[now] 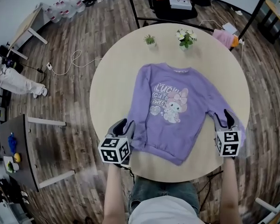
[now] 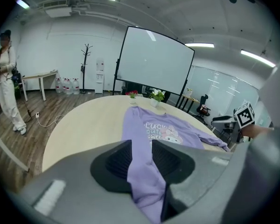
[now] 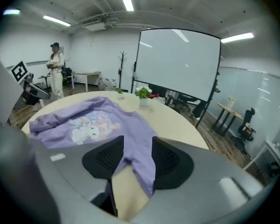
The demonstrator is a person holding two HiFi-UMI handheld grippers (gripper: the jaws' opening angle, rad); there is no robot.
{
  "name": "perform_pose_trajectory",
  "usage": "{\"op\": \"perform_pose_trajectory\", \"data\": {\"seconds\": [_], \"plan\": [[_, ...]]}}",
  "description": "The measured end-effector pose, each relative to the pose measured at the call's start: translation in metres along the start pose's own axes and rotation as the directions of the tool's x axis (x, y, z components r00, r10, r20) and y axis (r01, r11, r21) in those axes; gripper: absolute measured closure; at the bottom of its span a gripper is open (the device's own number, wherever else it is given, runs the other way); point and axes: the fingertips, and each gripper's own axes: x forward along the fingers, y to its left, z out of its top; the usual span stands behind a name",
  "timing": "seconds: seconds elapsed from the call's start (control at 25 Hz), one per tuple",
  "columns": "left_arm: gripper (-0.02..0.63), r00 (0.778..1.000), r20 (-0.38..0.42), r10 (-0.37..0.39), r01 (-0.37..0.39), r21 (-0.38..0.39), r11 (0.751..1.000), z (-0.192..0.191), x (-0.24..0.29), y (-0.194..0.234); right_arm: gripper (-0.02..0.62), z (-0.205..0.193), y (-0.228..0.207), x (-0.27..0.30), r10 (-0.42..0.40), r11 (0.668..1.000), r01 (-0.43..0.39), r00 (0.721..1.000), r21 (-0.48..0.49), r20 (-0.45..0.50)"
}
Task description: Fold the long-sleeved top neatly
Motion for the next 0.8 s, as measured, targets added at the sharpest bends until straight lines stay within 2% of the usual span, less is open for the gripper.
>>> {"op": "perform_pose_trajectory", "data": {"seconds": [0.16,0.32,0.44,0.6,0.8], "plan": [[0.468,1.0,0.011,0.021,-0.021,-0.02,1.0,0.002,-0.014,0.029,0.384,0.045,0.101,0.013,0.166,0.985,-0.163,0.985,-0.056,0.047],[0.468,0.999,0.011,0.034,-0.033,-0.04,0.999,-0.002,-0.025,0.052,0.385,0.061,0.188,0.018,0.298,0.949,-0.292,0.954,-0.115,0.031],[0.468,1.0,0.001,0.031,-0.031,-0.048,0.998,-0.008,-0.03,0.062,0.387,0.059,0.238,0.017,0.377,0.921,-0.375,0.926,-0.108,0.005],[0.468,1.0,-0.012,0.02,-0.02,-0.07,0.997,-0.018,-0.031,0.071,0.388,0.046,0.296,0.015,0.48,0.87,-0.484,0.875,-0.093,-0.06],[0.468,1.0,-0.023,0.001,-0.003,-0.087,0.996,-0.027,-0.032,0.079,0.38,0.021,0.343,0.013,0.559,0.824,-0.566,0.818,-0.018,-0.134]]}}
